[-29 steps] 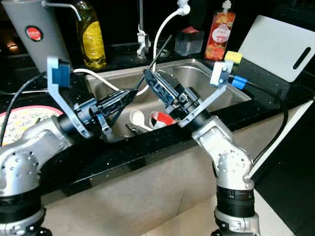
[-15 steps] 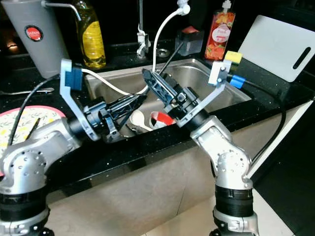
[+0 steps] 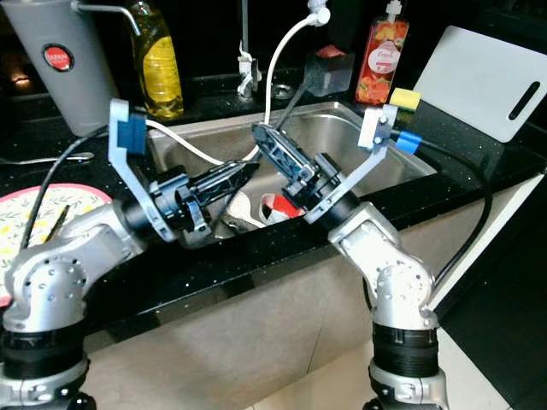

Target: Kitchen organization

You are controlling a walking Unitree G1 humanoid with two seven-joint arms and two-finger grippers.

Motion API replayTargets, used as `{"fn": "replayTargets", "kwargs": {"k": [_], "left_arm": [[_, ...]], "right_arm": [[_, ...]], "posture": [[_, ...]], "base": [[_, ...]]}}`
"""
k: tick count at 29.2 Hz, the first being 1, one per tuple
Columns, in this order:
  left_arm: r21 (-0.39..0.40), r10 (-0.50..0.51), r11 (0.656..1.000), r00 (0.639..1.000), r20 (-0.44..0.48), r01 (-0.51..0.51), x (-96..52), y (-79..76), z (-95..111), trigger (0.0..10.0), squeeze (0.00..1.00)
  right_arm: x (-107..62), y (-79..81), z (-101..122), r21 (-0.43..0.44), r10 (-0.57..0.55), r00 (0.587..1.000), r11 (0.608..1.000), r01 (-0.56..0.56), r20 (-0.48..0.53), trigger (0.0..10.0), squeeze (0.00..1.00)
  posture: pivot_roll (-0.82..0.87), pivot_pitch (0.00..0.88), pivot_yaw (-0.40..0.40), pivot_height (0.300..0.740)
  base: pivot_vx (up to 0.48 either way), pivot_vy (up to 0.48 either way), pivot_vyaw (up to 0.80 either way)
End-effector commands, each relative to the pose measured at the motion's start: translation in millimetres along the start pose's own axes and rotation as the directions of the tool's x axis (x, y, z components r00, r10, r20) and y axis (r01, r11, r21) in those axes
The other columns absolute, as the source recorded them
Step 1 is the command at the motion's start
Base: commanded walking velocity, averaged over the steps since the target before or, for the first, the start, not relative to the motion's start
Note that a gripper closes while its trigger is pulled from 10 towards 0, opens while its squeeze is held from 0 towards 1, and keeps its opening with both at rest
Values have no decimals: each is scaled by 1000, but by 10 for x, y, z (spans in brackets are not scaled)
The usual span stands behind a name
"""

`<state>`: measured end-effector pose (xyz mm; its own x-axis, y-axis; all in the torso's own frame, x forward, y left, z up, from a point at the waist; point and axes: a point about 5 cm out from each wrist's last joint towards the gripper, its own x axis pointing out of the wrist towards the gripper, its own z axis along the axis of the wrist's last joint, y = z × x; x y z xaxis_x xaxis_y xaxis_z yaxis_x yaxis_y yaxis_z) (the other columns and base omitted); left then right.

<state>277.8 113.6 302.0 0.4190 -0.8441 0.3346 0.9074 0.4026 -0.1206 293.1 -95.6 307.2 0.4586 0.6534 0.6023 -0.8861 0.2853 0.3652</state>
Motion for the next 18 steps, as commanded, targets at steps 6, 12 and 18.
{"fn": "replayTargets", "kwargs": {"k": [6,12,18], "left_arm": [[80,62,995,998,-16,-61,11,51,20,10000,0],[89,82,993,997,-3,-81,20,63,29,10000,0],[78,104,991,994,20,-106,8,100,78,10000,1000]], "right_arm": [[-22,19,-29,2,9,1000,1000,-9,-20,0,0],[-25,-7,-30,-30,-15,999,999,15,-30,10000,0],[-25,-50,-33,-81,-44,998,996,40,-51,10000,0]], "posture": [[-118,108,-35,740],[-118,107,-35,740],[-119,109,-35,740]], "base": [[0,0,0],[0,0,0],[0,0,0]]}}
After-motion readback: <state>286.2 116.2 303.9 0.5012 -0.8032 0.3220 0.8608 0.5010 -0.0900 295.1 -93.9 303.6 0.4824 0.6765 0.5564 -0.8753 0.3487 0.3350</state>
